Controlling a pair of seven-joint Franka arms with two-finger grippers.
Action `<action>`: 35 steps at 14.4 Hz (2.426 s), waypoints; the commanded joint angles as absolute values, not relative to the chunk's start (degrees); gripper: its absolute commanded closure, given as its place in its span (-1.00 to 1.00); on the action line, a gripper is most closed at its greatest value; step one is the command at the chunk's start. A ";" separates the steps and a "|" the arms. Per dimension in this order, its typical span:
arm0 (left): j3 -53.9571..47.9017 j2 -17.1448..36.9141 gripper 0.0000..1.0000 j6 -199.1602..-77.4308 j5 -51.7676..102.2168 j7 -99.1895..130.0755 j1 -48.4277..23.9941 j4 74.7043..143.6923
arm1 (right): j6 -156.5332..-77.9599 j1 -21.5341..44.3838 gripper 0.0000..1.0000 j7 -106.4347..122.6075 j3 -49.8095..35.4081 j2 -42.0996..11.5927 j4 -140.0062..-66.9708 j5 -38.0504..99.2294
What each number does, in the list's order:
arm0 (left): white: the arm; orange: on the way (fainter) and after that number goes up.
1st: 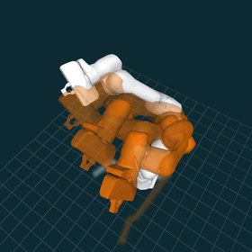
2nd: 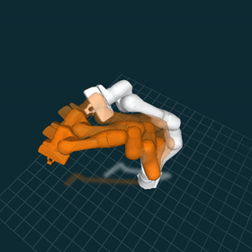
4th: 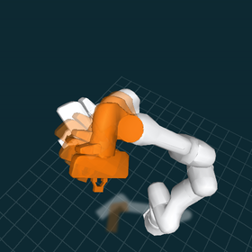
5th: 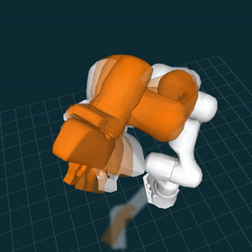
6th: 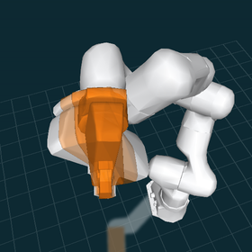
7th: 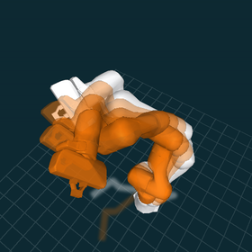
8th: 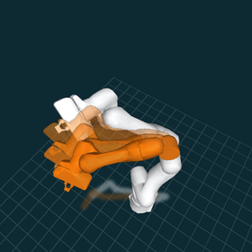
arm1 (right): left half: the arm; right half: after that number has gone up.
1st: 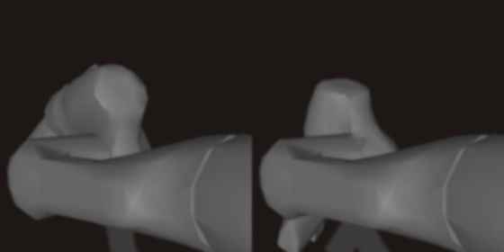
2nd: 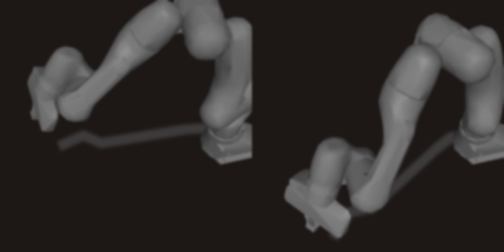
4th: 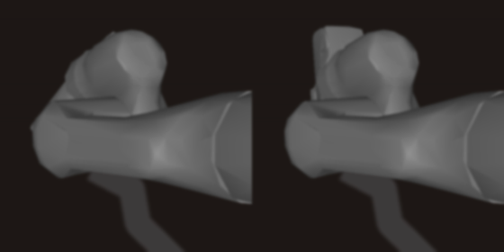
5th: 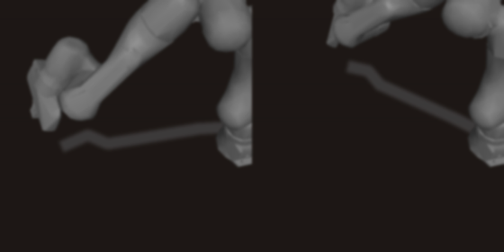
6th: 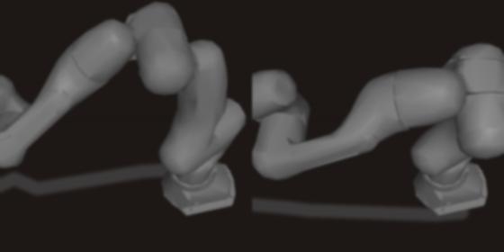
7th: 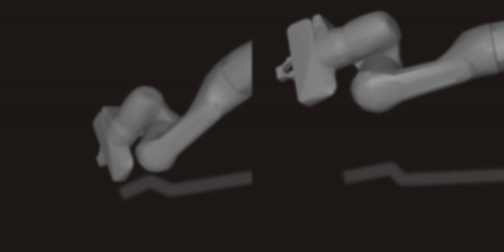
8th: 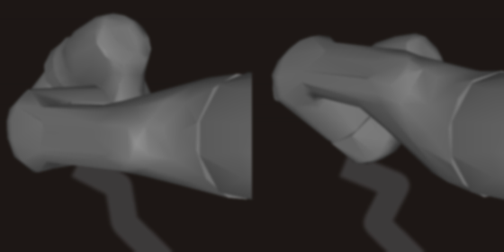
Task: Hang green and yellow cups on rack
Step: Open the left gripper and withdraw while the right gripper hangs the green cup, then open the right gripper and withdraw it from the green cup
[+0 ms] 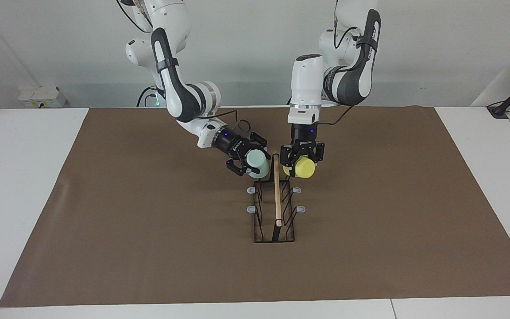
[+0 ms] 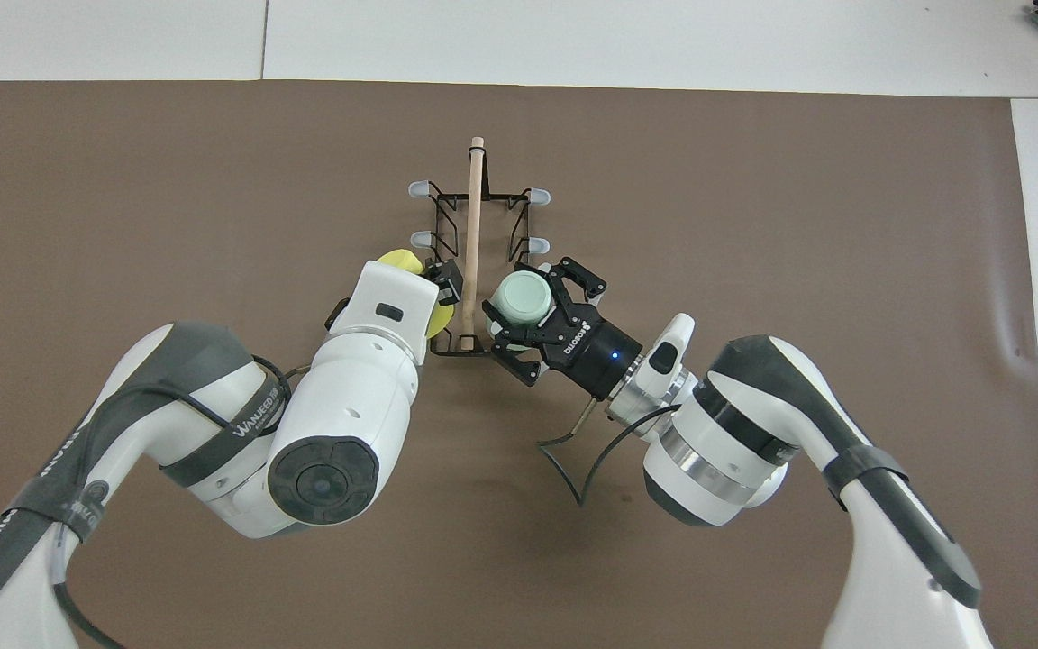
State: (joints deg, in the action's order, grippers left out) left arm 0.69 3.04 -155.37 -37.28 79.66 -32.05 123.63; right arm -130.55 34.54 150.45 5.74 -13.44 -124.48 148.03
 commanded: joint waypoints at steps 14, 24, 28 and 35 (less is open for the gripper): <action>1.14 2.02 -1.00 -140.91 -28.67 70.61 -35.77 117.44 | -130.25 35.33 -1.00 155.39 5.80 -17.23 -124.80 154.69; 2.20 -1.05 -1.00 -122.27 -3.09 20.69 -23.22 110.57 | -145.24 35.77 -1.00 152.58 5.80 -12.32 -124.98 150.83; 2.37 -2.55 -1.00 -115.68 0.70 5.83 -15.22 110.30 | -151.61 35.68 -1.00 151.88 5.80 -9.14 -125.24 145.56; 2.46 -1.59 -1.00 -100.13 0.62 -2.99 -9.05 98.29 | -159.78 35.95 -1.00 151.26 5.63 -5.54 -125.07 138.26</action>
State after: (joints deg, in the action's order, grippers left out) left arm 2.96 -2.15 -104.88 -0.21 -1.40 -9.98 102.75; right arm -157.17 35.70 151.44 5.83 -8.27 -124.32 140.09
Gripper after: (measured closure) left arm 0.000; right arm 0.000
